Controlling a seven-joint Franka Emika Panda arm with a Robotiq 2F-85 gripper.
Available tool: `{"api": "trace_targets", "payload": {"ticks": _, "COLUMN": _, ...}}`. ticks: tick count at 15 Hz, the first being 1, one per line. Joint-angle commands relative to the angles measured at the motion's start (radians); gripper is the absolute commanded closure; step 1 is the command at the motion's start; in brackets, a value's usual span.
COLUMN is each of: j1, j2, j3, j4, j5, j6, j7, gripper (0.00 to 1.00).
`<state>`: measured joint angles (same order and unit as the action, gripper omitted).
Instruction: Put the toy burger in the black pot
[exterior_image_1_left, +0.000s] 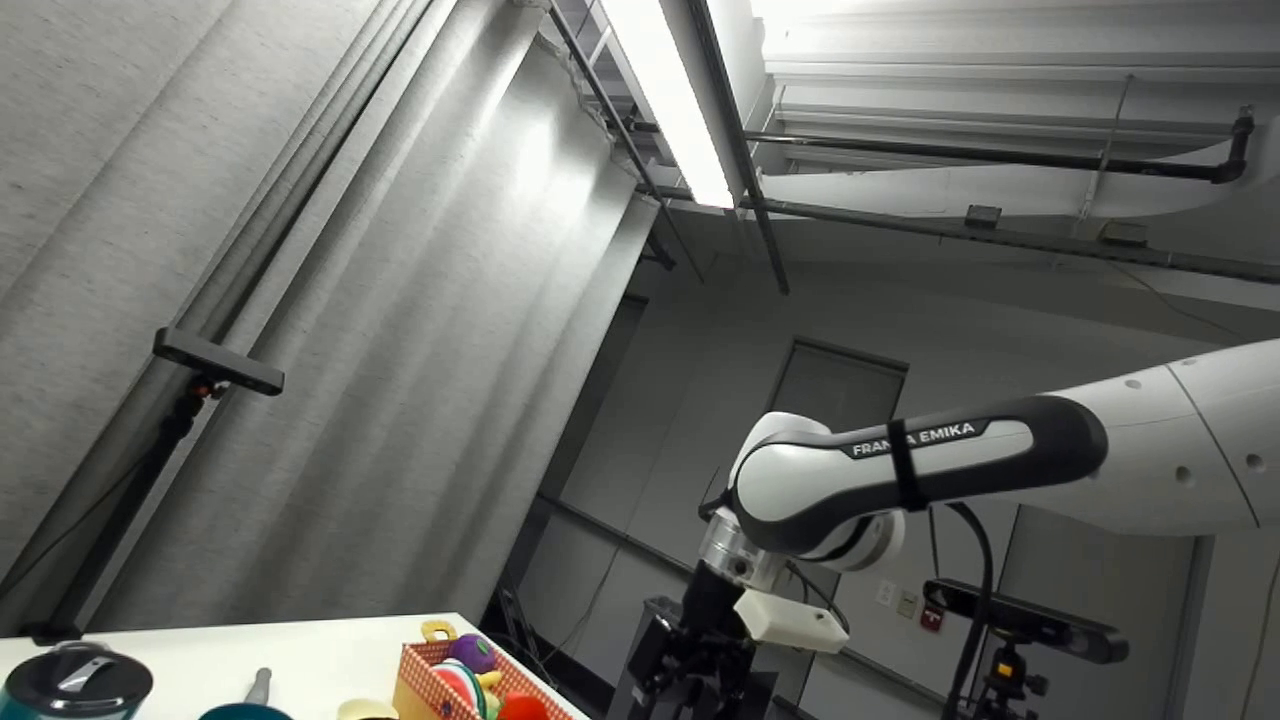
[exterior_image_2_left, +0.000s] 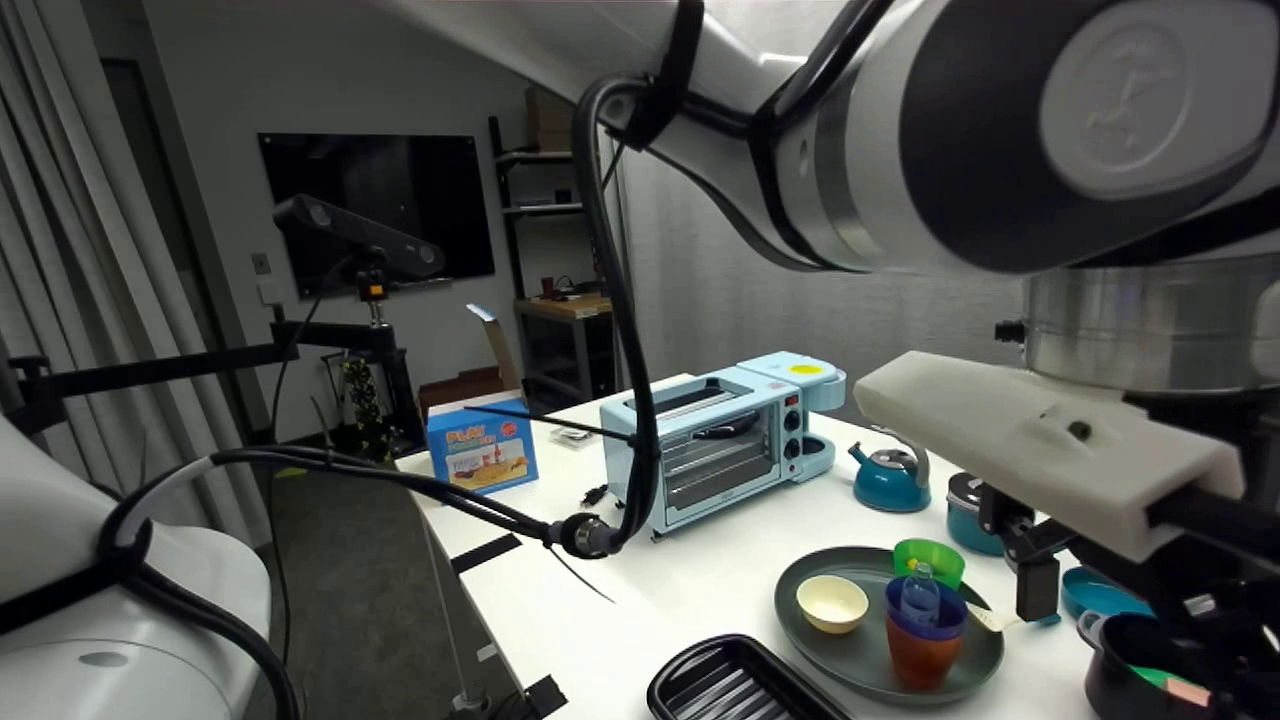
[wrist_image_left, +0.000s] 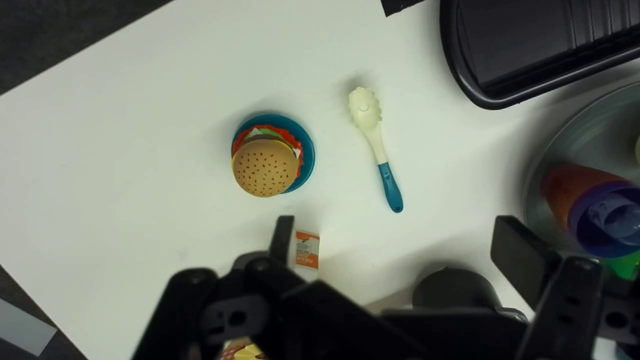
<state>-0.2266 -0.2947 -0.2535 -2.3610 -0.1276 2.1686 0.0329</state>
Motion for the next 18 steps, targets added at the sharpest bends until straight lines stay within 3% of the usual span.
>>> {"api": "trace_targets", "payload": {"ticks": 1, "j1": -0.024, "j2": 0.011, "j3": 0.011, "j4": -0.047, "j5": 0.0, "j6": 0.084, "j7": 0.059, "gripper": 0.0}}
{"api": "trace_targets", "payload": {"ticks": 6, "j1": -0.037, "j2": 0.05, "j3": 0.009, "j4": -0.072, "j5": -0.003, "j6": 0.127, "j7": 0.1, "gripper": 0.0}}
{"api": "trace_targets", "payload": {"ticks": 18, "j1": -0.042, "j2": 0.09, "j3": 0.008, "j4": -0.061, "j5": 0.003, "j6": 0.09, "j7": 0.102, "gripper": 0.0}}
